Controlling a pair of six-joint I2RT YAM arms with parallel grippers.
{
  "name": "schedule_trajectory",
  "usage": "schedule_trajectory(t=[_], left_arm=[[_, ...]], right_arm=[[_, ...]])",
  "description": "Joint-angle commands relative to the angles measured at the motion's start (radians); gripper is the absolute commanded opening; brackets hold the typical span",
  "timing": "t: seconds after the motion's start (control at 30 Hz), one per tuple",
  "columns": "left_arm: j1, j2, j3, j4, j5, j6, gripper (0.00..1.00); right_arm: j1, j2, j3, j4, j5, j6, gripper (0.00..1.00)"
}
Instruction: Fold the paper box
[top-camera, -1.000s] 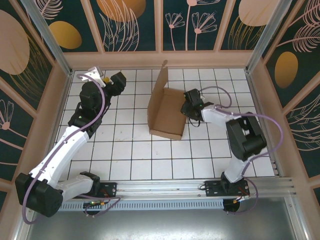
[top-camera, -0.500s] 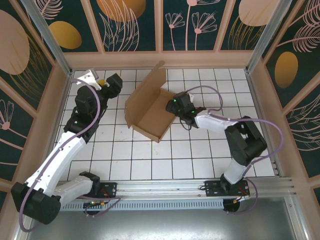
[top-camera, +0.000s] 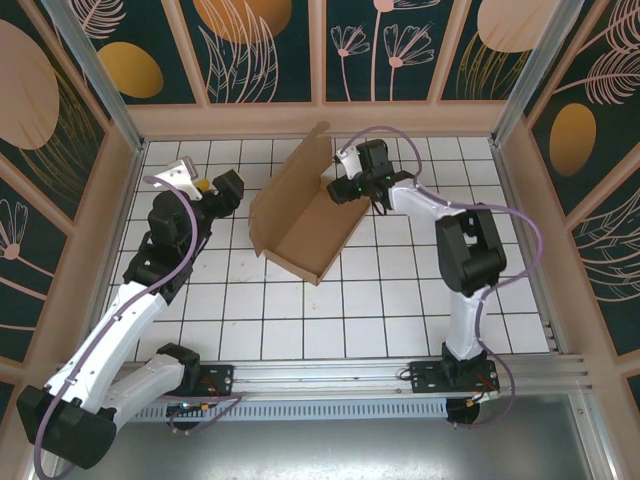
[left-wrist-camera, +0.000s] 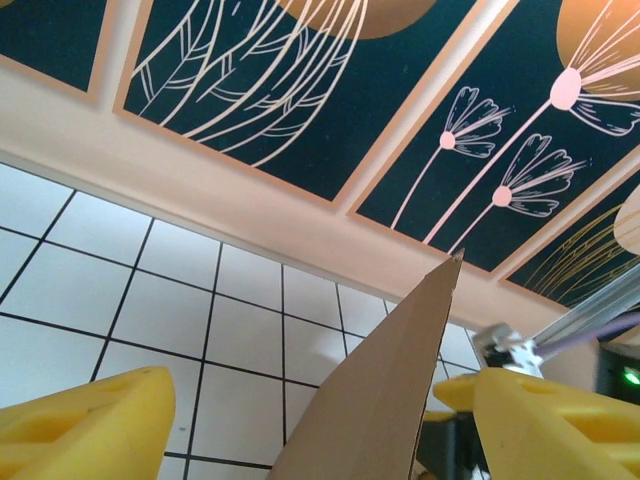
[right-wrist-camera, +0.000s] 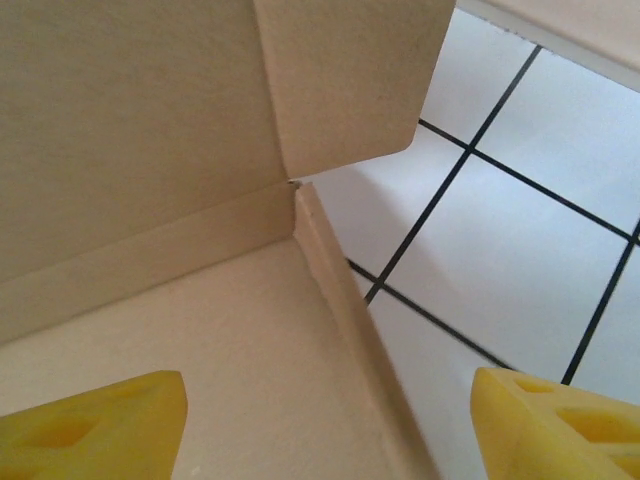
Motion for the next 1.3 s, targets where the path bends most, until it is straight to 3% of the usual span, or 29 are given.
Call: schedule_trajectory(t=[0.0, 0.1, 0.27, 0.5, 0.67, 0.97, 1.03, 1.2, 1.27], left_arm=[[-0.003, -0.035, -0.011, -0.019, 0.014, 0.042, 0.78], [-0.004, -0.051, -0.008, -0.039, 0.000, 0.060, 0.77], [-0.003, -0.075, -0.033, -0.034, -0.012, 0.071, 0.77], [-0.003, -0.092, -0.070, 0.004, -0.020, 0.080, 0.77], [-0.004, -0.089, -0.077, 0.025, -0.037, 0.088, 0.77], [-0.003, -0.060, -0.089, 0.069, -0.034, 0.083, 0.82], [-0.004, -0.036, -0.094, 0.096, -0.036, 0.069, 0.84], [-0.003, 0.024, -0.072, 0.119, 0.010, 0.095, 0.87], [-0.004, 0.052, -0.091, 0.155, 0.027, 0.098, 0.86]], right_arm=[[-0.022, 0.100, 0.119, -0.137, -0.014, -0.126, 0.72], [-0.025, 0.161, 0.160, -0.152, 0.012, -0.125, 0.69], [-0.005, 0.227, 0.189, -0.167, 0.031, -0.122, 0.55], [0.051, 0.241, 0.175, -0.179, 0.169, -0.124, 0.14], [0.082, 0.209, 0.113, -0.176, 0.358, -0.098, 0.09], [0.058, -0.013, -0.180, -0.106, 0.394, 0.186, 0.19], [0.059, -0.069, -0.253, -0.108, 0.432, 0.305, 0.25], [0.054, -0.253, -0.488, 0.023, 0.362, 0.501, 0.40], [0.050, -0.314, -0.554, 0.095, 0.326, 0.525, 0.53]])
